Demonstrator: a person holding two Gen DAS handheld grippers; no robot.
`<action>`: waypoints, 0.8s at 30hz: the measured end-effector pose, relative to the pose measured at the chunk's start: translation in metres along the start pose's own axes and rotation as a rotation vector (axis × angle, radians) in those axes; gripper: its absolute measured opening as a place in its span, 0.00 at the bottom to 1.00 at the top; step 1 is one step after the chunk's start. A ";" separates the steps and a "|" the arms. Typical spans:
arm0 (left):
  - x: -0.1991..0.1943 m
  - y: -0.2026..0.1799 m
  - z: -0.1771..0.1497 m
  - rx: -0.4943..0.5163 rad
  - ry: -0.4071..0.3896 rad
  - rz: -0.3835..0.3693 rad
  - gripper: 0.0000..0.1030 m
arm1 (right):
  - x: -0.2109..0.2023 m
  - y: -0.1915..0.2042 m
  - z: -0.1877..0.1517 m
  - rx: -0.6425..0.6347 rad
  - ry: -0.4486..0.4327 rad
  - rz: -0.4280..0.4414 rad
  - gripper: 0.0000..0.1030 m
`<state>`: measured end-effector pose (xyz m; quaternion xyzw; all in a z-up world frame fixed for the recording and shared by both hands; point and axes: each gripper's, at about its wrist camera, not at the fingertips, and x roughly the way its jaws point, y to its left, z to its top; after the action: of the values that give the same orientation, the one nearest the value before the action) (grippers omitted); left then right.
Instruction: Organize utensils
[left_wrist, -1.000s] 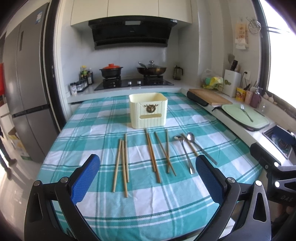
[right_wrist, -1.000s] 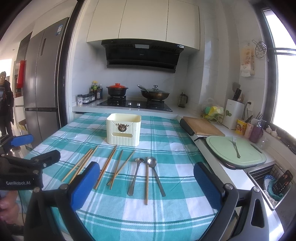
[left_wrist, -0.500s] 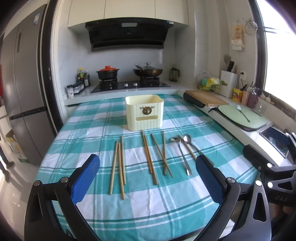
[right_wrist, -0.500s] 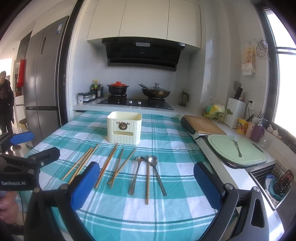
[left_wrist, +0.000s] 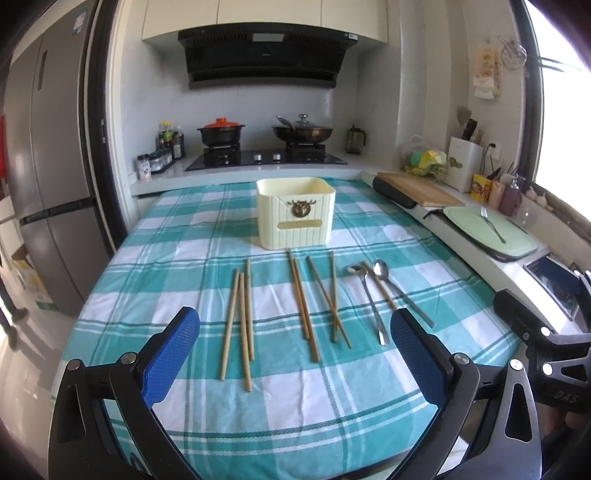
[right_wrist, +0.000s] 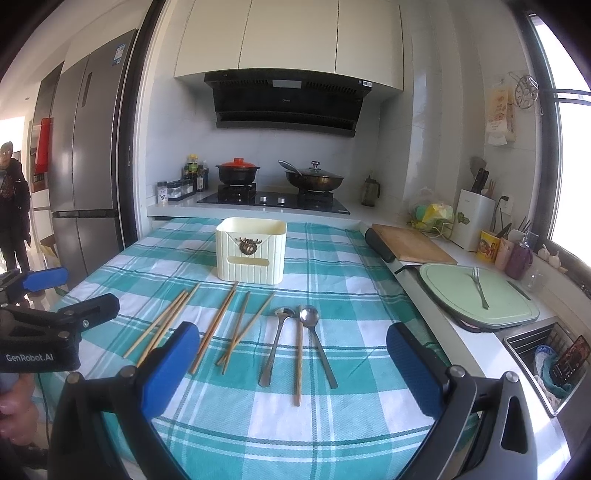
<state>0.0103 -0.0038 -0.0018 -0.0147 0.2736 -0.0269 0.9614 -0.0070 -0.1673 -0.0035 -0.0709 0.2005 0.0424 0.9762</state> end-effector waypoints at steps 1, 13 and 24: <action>0.001 0.000 0.000 0.000 0.002 0.001 1.00 | 0.001 0.000 0.000 0.002 0.003 0.000 1.00; 0.013 0.002 -0.002 -0.005 0.030 0.004 1.00 | 0.012 -0.001 -0.004 0.002 0.034 0.011 1.00; 0.033 0.022 -0.004 -0.046 0.072 0.033 1.00 | 0.030 -0.001 -0.007 0.005 0.071 0.024 1.00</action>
<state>0.0371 0.0160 -0.0230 -0.0313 0.3090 -0.0055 0.9505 0.0184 -0.1681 -0.0216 -0.0675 0.2358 0.0513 0.9681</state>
